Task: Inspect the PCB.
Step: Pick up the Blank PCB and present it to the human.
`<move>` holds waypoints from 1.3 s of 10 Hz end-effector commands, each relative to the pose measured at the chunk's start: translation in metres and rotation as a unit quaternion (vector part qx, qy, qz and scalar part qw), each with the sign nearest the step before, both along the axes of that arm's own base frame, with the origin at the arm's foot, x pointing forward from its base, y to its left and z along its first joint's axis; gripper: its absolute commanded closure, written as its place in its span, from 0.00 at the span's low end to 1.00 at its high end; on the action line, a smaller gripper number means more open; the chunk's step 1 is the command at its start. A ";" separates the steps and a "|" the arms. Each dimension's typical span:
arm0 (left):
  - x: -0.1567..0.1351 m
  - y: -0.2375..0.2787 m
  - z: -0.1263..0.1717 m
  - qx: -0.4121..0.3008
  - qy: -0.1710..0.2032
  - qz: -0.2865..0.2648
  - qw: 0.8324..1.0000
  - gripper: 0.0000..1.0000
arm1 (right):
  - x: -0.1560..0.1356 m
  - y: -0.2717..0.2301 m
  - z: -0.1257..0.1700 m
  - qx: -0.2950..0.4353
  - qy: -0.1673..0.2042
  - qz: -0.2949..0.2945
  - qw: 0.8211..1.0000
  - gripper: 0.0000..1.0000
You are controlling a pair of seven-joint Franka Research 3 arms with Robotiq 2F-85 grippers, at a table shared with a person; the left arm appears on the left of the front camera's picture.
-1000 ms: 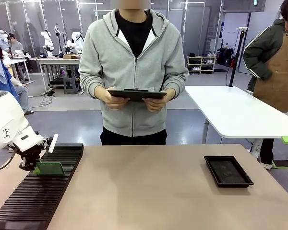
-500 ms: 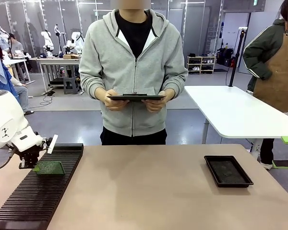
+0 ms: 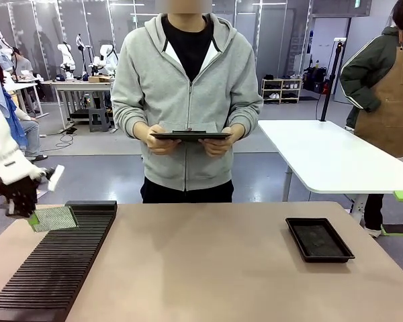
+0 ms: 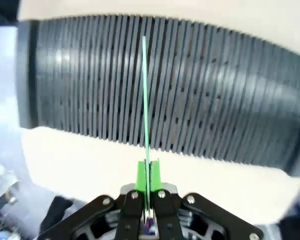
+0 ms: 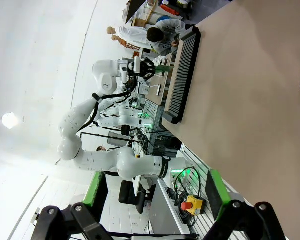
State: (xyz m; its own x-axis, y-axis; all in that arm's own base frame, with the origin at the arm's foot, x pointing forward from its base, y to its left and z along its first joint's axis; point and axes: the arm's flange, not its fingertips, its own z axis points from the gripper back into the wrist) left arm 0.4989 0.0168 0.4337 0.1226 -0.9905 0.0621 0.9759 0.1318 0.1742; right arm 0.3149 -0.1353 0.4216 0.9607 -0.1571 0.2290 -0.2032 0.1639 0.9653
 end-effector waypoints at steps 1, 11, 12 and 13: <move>0.000 0.021 0.027 -0.071 0.020 0.022 0.997 1.00 | -0.002 -0.001 0.001 0.001 -0.002 0.003 1.000 0.00; -0.003 0.011 0.009 -0.295 0.125 0.030 0.947 0.97 | -0.002 -0.001 0.001 0.001 -0.002 0.003 1.000 0.00; 0.001 -0.001 0.004 -0.347 0.185 0.047 0.918 0.97 | -0.002 -0.001 0.001 0.001 -0.002 0.003 1.000 0.00; 0.004 -0.015 -0.005 -0.364 0.244 0.075 0.896 0.97 | -0.002 -0.001 0.001 0.001 -0.002 0.003 1.000 0.00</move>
State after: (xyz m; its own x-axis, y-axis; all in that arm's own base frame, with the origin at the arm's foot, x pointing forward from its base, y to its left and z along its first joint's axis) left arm 0.4841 0.0036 0.4270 0.3124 -0.7479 0.5858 0.9412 0.1603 -0.2973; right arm 0.3149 -0.1350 0.4217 0.9609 -0.1560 0.2289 -0.2034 0.1632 0.9654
